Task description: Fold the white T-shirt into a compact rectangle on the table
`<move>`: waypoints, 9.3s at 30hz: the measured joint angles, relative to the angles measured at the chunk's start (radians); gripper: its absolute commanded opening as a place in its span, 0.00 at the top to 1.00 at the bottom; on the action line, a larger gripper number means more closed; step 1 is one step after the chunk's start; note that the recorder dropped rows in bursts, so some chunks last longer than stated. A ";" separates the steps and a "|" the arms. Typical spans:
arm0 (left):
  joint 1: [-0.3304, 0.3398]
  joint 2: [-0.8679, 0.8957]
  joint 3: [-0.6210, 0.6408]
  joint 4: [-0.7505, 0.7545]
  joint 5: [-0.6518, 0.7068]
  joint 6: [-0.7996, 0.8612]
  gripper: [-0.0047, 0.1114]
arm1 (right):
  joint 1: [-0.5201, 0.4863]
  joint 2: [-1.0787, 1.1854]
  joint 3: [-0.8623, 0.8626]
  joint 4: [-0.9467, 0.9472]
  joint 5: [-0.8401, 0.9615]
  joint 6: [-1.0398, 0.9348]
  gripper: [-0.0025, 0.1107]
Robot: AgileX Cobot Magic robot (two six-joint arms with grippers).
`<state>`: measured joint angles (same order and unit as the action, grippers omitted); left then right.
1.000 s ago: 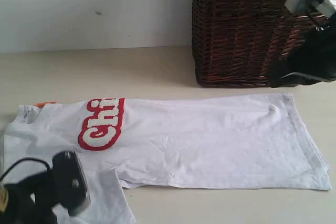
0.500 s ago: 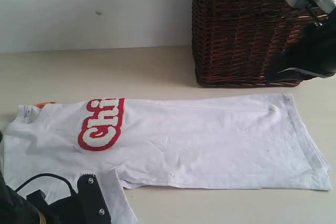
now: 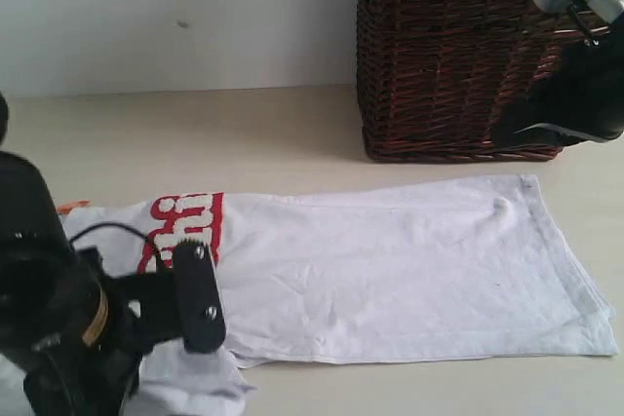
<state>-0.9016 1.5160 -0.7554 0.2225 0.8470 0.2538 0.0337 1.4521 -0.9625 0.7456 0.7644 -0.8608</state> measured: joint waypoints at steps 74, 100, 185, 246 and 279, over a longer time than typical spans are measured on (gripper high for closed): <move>1.018 0.387 -0.208 -0.566 -0.070 0.031 0.54 | 0.000 0.000 0.000 0.127 0.027 -0.049 0.98; 0.977 0.142 -0.432 -0.106 0.045 -0.379 0.96 | 0.000 0.000 0.000 0.146 0.046 -0.068 0.98; -0.046 -0.114 -0.447 -0.393 -0.194 -0.070 0.96 | 0.000 -0.496 -0.061 -0.132 0.168 0.278 0.98; -0.036 -1.509 0.752 -0.393 -0.632 -0.385 0.96 | 0.000 -1.449 0.682 -0.069 -0.337 0.688 0.98; 0.776 -1.511 0.752 -0.354 -0.490 -0.138 0.96 | 0.000 -1.449 0.682 -0.069 -0.338 0.691 0.98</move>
<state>-0.1257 0.0053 -0.0031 -0.1316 0.3571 0.1153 0.0337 0.0029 -0.2808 0.6766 0.4267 -0.1693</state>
